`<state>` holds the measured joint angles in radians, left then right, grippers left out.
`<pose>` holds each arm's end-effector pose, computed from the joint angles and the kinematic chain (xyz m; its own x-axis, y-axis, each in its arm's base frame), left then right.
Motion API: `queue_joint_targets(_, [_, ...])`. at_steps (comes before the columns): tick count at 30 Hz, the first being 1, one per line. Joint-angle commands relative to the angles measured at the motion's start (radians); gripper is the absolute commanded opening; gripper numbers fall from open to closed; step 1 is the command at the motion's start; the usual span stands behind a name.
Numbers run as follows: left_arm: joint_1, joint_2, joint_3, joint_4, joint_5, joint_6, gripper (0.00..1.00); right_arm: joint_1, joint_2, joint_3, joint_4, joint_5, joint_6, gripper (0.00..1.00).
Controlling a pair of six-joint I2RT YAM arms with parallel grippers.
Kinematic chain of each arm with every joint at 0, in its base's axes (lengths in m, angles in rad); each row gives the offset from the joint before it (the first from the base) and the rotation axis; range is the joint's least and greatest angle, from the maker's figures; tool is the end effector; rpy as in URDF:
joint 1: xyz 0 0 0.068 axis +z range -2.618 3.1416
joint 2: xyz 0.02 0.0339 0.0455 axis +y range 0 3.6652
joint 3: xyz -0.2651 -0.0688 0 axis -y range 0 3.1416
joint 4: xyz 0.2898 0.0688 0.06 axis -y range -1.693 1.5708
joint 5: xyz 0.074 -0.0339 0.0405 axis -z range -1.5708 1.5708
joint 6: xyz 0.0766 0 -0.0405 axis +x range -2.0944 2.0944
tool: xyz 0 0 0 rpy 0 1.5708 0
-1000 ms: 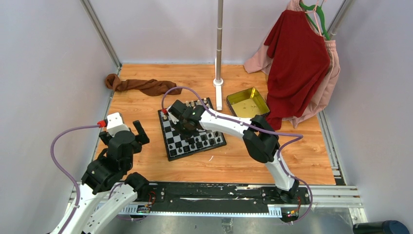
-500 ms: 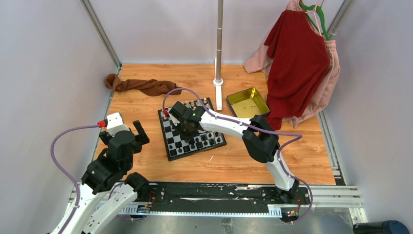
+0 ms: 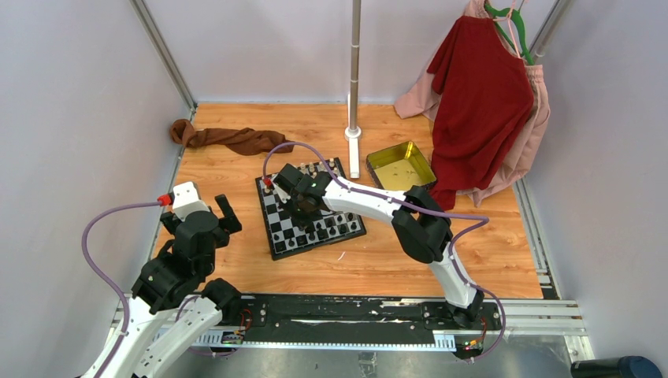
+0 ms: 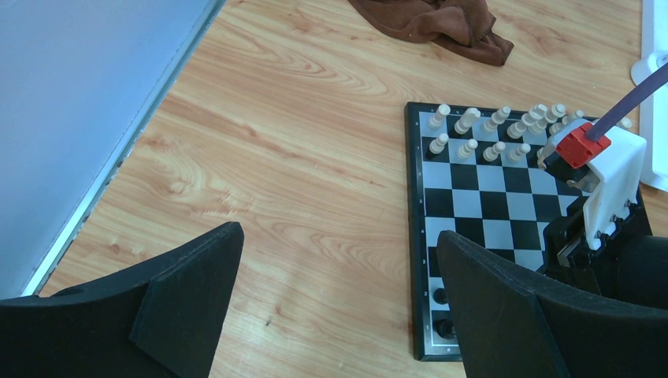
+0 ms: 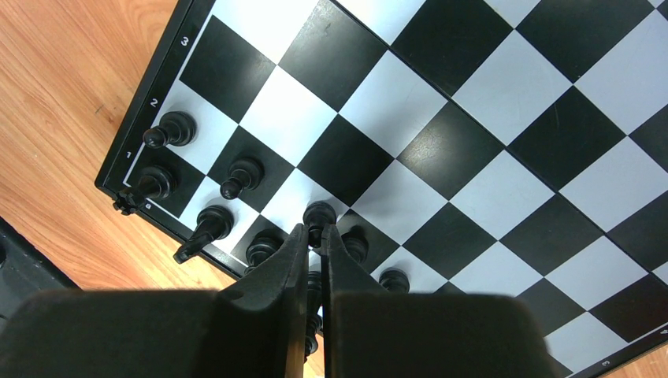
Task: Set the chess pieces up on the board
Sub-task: Adjust the chess piece on the chessboard.
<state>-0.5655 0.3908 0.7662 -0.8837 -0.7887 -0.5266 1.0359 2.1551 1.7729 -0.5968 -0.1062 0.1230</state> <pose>0.1425 -0.0261 0.3143 -0.2821 -0.2405 -0.9288 -0.3324 0.9326 -0.1406 0.2689 0.4698 0.1576 -0.5285 -0.6527 -0.5428 -0.8270 0.5402 0.1558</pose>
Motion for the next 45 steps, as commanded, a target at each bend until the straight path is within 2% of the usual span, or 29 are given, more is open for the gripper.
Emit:
queue_joint_targets(1, [-0.006, 0.009, -0.012, 0.022, -0.004, 0.01, 1.0, 0.001, -0.018, 0.024, -0.024, -0.005, -0.015, 0.0])
queue_joint_targets(45, [-0.007, -0.001, -0.015, 0.023, -0.001, 0.013, 1.0, 0.038, 0.039, 0.064, -0.063, -0.019, -0.029, 0.0])
